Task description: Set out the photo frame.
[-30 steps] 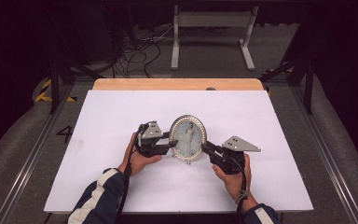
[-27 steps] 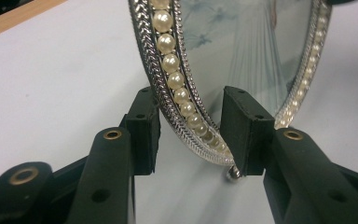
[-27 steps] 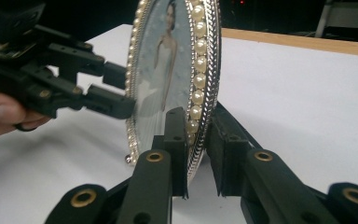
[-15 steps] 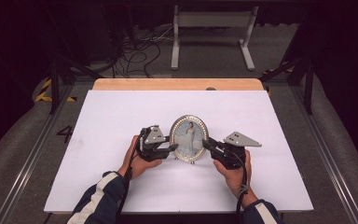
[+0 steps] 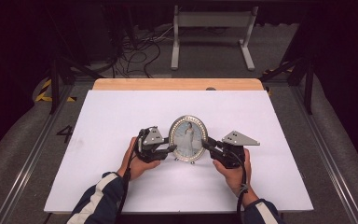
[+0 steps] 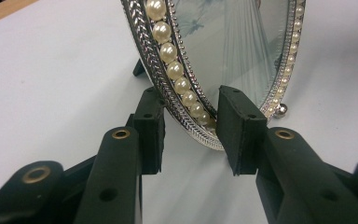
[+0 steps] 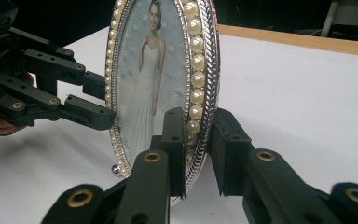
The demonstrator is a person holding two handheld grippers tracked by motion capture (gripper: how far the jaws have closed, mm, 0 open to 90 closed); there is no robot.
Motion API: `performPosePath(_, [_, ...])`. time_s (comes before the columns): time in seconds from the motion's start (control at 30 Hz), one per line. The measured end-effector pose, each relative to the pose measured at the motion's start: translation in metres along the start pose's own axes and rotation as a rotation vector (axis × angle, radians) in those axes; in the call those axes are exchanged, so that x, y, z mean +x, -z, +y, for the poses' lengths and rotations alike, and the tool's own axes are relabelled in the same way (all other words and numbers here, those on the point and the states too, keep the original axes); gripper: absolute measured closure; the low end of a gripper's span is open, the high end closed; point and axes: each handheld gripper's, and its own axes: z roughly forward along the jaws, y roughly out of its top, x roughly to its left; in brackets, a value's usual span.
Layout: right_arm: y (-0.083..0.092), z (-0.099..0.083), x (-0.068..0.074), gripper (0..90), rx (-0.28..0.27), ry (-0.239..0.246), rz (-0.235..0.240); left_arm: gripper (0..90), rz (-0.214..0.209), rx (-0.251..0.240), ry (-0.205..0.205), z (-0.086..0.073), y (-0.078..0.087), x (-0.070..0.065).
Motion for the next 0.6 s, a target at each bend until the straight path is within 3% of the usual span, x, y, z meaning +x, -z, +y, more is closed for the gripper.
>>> performPosePath(0.6, [-0.0031,0.0005,0.0007,74.6,0.022,0.035,-0.003,63.4,0.012,-0.002,0.000,-0.0025,0.0023,-0.0032])
